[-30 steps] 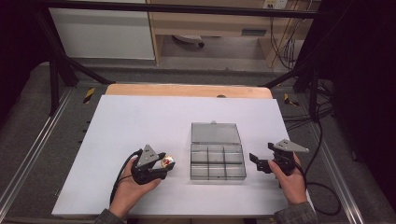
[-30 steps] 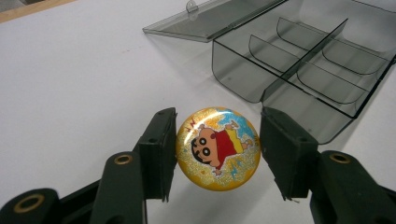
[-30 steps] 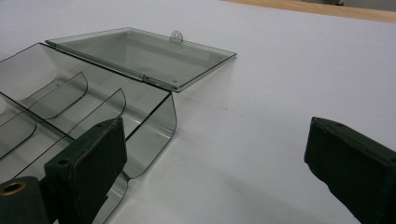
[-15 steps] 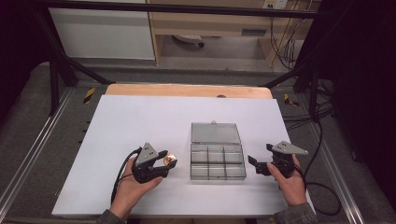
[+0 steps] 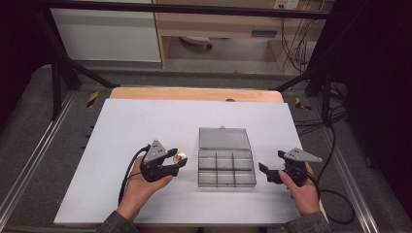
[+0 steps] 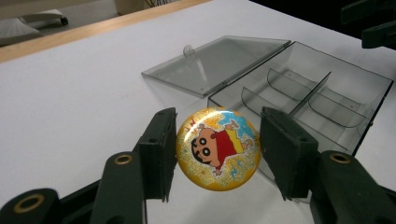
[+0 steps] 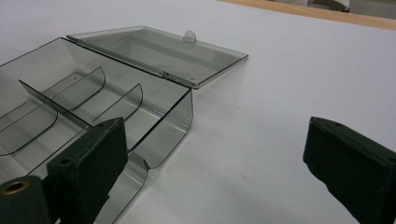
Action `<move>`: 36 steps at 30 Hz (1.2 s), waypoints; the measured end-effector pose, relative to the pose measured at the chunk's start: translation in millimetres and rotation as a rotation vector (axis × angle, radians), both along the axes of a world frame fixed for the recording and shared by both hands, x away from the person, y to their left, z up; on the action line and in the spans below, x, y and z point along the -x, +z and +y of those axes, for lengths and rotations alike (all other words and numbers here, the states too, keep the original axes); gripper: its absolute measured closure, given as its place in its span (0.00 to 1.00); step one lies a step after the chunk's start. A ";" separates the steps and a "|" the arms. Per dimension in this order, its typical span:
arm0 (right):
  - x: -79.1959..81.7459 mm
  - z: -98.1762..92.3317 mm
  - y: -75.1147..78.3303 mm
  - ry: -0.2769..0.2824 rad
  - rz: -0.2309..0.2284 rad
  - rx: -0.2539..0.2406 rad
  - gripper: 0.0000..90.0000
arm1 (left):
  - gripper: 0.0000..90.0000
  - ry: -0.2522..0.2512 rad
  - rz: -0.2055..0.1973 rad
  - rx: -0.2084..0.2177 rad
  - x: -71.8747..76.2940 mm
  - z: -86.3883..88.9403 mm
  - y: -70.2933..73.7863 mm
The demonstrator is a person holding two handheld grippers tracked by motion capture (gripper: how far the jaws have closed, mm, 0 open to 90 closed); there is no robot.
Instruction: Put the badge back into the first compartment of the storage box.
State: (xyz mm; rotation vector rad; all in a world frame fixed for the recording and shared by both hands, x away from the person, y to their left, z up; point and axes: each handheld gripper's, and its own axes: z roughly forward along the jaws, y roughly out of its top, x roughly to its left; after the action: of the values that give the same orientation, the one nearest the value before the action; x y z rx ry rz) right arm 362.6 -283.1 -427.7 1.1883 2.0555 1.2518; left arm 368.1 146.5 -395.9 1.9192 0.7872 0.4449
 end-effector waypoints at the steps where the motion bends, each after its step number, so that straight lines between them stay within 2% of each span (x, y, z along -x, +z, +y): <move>1: -0.1 0.0 -0.1 0.000 0.001 0.000 0.07 | 0.52 0.000 -0.005 0.006 -1.4 -1.0 2.2; 8: -0.1 -2.0 -0.6 -0.008 0.001 -0.002 0.07 | 0.52 -0.015 -0.011 0.010 -14.0 -11.2 9.0; 13: -0.6 1.5 -0.4 0.002 0.001 0.002 0.07 | 0.52 0.010 -0.007 -0.001 -28.4 -17.3 13.8; 18: 0.7 2.3 -0.1 0.007 0.002 -0.001 0.07 | 0.52 0.010 -0.014 -0.008 -38.6 -23.7 18.9; 29: -1.5 2.5 -2.1 0.016 0.018 -0.001 0.08 | 0.52 0.020 -0.015 0.003 -47.0 -40.0 14.8; 36: -0.6 2.0 -1.0 0.014 0.014 -0.009 0.07 | 0.52 0.003 -0.021 -0.002 -45.1 -48.9 15.2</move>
State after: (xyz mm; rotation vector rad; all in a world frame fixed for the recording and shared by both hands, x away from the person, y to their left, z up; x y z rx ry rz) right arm 363.2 -281.1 -428.7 1.1922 2.0736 1.2639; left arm 413.2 97.5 -380.8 1.9130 0.7760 0.4668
